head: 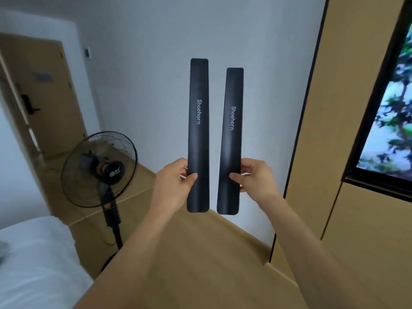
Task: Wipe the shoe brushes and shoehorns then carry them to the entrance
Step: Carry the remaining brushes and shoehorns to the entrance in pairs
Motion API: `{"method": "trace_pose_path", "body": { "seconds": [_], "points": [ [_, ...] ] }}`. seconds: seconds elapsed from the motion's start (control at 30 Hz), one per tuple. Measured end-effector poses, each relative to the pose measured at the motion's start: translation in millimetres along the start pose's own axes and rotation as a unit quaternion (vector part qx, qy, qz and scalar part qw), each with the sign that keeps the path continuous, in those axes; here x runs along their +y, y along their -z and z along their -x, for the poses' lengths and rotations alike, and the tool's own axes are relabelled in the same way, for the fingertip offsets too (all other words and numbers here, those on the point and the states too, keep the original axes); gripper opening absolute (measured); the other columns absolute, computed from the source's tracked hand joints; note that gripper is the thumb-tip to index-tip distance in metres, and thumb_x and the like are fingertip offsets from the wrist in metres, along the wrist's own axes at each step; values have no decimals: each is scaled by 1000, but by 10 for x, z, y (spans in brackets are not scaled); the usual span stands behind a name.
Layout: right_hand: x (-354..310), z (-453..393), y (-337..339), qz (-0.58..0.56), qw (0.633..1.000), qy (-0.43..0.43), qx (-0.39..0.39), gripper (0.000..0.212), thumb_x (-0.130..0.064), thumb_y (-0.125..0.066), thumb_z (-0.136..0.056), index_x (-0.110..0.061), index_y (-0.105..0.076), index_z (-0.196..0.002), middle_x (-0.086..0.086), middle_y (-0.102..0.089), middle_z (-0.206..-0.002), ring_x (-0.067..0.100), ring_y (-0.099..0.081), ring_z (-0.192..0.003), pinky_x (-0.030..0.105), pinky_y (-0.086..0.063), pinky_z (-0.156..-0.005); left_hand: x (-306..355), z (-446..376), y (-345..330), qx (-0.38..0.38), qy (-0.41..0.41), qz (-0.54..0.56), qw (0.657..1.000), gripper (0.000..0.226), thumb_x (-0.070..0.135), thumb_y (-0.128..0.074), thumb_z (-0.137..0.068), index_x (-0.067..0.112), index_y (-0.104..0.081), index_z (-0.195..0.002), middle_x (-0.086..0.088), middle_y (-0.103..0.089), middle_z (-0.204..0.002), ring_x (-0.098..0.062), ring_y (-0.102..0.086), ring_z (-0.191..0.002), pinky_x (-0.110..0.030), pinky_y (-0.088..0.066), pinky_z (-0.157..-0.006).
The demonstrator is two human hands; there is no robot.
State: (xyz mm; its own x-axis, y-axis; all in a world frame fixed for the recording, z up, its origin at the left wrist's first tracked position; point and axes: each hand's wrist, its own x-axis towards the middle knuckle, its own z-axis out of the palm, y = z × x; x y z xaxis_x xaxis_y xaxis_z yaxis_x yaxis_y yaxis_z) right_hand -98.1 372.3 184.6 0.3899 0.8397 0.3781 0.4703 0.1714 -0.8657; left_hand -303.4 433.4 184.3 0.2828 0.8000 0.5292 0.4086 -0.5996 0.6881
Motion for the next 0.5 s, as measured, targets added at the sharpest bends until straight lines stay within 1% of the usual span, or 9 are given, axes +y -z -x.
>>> {"method": "trace_pose_path", "body": {
  "seconds": [0.07,0.17,0.23,0.33,0.43,0.5],
  "points": [
    [122,-307,-114,-18,1000,6,-17,30,-1,-71,-87,-31,-69,-87,2,-74,-91,19,-73,-80,27,-61,-59,-113,-197,-63,7,14,-20,1000,3,15,-66,-90,15,-64,-93,1,-71,-85,-16,-68,-81,-47,-58,-71],
    [310,-823,-264,-45,998,22,-47,29,0,-72,-85,-29,-71,-89,2,-74,-89,19,-73,-79,30,-62,-61,-262,-516,-168,33,27,-54,998,12,13,-65,-90,16,-68,-102,1,-72,-94,-16,-68,-87,-45,-57,-78],
    [422,-1191,-345,-65,995,33,-67,31,1,-72,-85,-30,-71,-87,-1,-74,-86,17,-73,-78,31,-62,-61,-357,-757,-261,54,41,-82,994,12,14,-65,-91,13,-67,-103,-2,-72,-94,-19,-68,-89,-45,-56,-81],
    [582,-1761,-401,-83,990,47,-103,30,0,-72,-85,-29,-72,-87,-8,-74,-83,14,-73,-76,29,-62,-61,-434,-1147,-446,88,76,-96,989,12,16,-65,-92,10,-65,-102,-6,-71,-93,-20,-67,-89,-47,-57,-81],
    [721,-2312,-413,-83,986,61,-134,26,-2,-73,-86,-27,-73,-93,-7,-74,-87,15,-74,-79,29,-62,-62,-431,-1560,-641,112,102,-106,983,15,17,-65,-93,13,-65,-107,-4,-72,-96,-18,-67,-91,-45,-57,-83],
    [807,-2645,-410,-86,982,71,-151,25,-3,-73,-86,-27,-72,-95,-7,-75,-89,15,-74,-79,29,-63,-62,-448,-1827,-759,124,118,-107,979,15,17,-64,-93,13,-64,-108,-5,-71,-97,-20,-67,-92,-47,-58,-82]
  ]
}}
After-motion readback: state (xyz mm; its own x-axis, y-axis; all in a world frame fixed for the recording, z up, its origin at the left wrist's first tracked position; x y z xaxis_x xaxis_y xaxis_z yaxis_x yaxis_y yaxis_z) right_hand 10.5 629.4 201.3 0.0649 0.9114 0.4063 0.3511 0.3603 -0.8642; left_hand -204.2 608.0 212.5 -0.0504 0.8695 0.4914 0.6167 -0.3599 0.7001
